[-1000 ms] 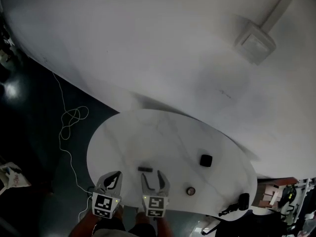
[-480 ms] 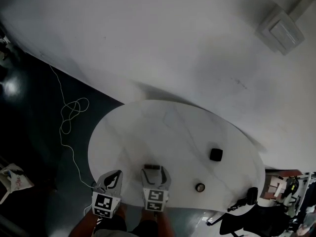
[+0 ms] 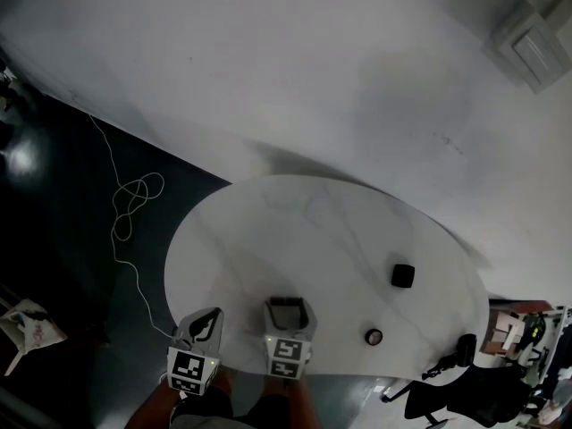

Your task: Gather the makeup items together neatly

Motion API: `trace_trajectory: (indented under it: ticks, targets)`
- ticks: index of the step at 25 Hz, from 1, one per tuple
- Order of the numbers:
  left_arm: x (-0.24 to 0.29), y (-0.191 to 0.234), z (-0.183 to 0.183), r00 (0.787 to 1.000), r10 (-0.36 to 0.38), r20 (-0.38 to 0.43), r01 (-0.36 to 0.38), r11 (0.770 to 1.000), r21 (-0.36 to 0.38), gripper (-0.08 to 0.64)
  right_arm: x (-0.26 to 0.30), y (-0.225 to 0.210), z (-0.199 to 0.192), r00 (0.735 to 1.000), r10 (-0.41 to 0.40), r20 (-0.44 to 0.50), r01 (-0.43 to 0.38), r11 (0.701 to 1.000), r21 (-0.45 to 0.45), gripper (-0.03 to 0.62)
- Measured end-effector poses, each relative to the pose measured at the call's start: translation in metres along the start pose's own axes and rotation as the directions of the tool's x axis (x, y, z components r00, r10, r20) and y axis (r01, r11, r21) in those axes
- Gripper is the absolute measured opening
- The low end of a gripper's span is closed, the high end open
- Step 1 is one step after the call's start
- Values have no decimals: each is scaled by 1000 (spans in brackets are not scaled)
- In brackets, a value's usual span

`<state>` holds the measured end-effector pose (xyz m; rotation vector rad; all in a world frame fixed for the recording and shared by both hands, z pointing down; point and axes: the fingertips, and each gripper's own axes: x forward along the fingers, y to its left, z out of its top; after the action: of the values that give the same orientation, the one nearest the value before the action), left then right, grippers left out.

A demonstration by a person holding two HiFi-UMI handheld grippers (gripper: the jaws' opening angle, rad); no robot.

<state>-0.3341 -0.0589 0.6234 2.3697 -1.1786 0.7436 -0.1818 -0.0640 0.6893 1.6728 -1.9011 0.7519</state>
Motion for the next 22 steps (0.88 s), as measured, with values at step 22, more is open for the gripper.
trace_trajectory:
  ticks: [22]
  targets:
    - [0,3,17,999,-14,32,13,1000,22,11,-3,-3,2,999,-28,-27,27,999,-26,327]
